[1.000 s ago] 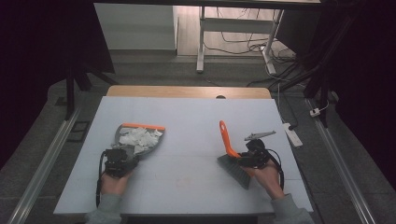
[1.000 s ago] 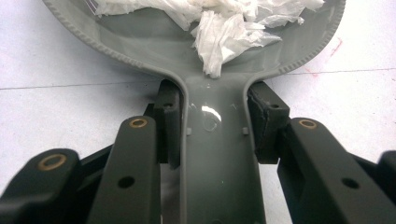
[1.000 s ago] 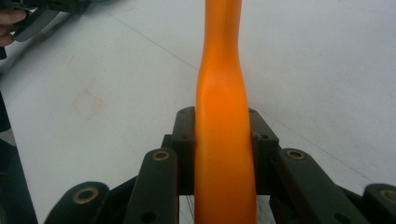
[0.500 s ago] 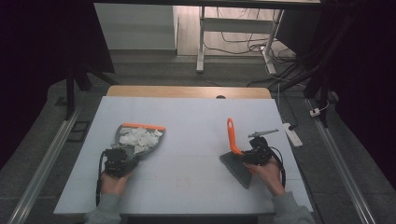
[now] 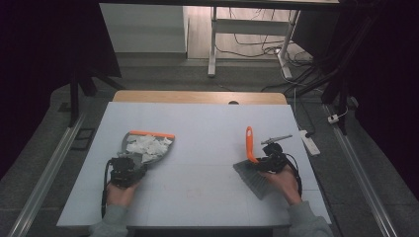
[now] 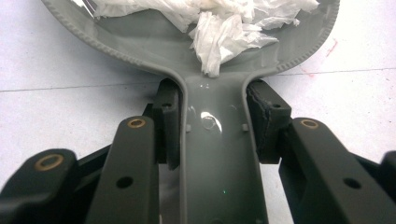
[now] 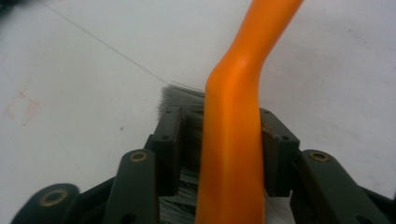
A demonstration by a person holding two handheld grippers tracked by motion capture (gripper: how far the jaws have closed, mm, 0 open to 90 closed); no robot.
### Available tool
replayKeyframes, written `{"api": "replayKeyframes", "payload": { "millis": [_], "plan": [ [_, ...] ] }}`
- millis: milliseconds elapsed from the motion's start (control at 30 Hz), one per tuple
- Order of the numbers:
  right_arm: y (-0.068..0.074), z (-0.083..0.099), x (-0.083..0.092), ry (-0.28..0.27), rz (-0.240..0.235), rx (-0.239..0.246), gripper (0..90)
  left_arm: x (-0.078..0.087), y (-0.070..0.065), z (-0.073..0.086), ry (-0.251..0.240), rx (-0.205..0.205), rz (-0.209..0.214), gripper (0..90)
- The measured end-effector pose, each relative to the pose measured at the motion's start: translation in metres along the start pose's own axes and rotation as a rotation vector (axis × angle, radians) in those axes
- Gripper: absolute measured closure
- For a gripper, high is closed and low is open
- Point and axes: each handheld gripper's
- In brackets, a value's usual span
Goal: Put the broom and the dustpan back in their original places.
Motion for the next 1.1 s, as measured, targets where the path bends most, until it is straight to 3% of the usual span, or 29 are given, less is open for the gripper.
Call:
{"api": "replayKeyframes", "payload": {
  "millis": [233, 300, 333, 433, 500, 667, 867, 1000, 1100],
  "plan": [
    [-0.001, -0.001, -0.004, 0.038, 0.072, 0.022, 47.6, 0.000, 0.000, 0.000, -0.005, 0.001, -0.005, 56.6],
    [-0.002, -0.001, -0.005, 0.040, 0.074, 0.019, 47.1, 0.000, 0.000, 0.000, -0.005, 0.003, -0.005, 54.4],
    [-0.001, -0.001, -0.005, 0.039, 0.077, 0.020, 46.2, 0.000, 0.000, 0.000, -0.005, 0.003, -0.005, 52.7],
    [0.000, -0.002, -0.003, 0.030, 0.147, 0.040, 42.3, 0.001, 0.000, 0.000, -0.014, 0.001, -0.015, 44.2],
    [0.000, -0.003, -0.002, 0.025, 0.154, 0.044, 42.6, 0.003, 0.000, 0.000, -0.025, -0.005, -0.013, 39.1],
    [0.000, -0.002, 0.003, -0.015, 0.156, 0.049, 41.5, 0.009, -0.003, 0.001, -0.049, -0.027, -0.024, 24.3],
    [0.005, 0.003, 0.015, -0.097, 0.122, 0.093, 43.4, 0.021, -0.004, 0.005, -0.072, -0.068, 0.007, 22.0],
    [0.010, 0.007, 0.020, -0.127, 0.117, 0.136, 43.5, 0.032, -0.006, 0.009, -0.094, -0.106, 0.005, 21.4],
    [0.014, 0.012, 0.024, -0.150, 0.104, 0.156, 43.5, 0.043, -0.006, 0.012, -0.124, -0.156, 0.032, 21.9]
  ]
}}
Point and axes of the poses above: each handheld gripper's, and its own axes: x roughly backward along the jaws, z roughly out of its underside, y roughly to its left
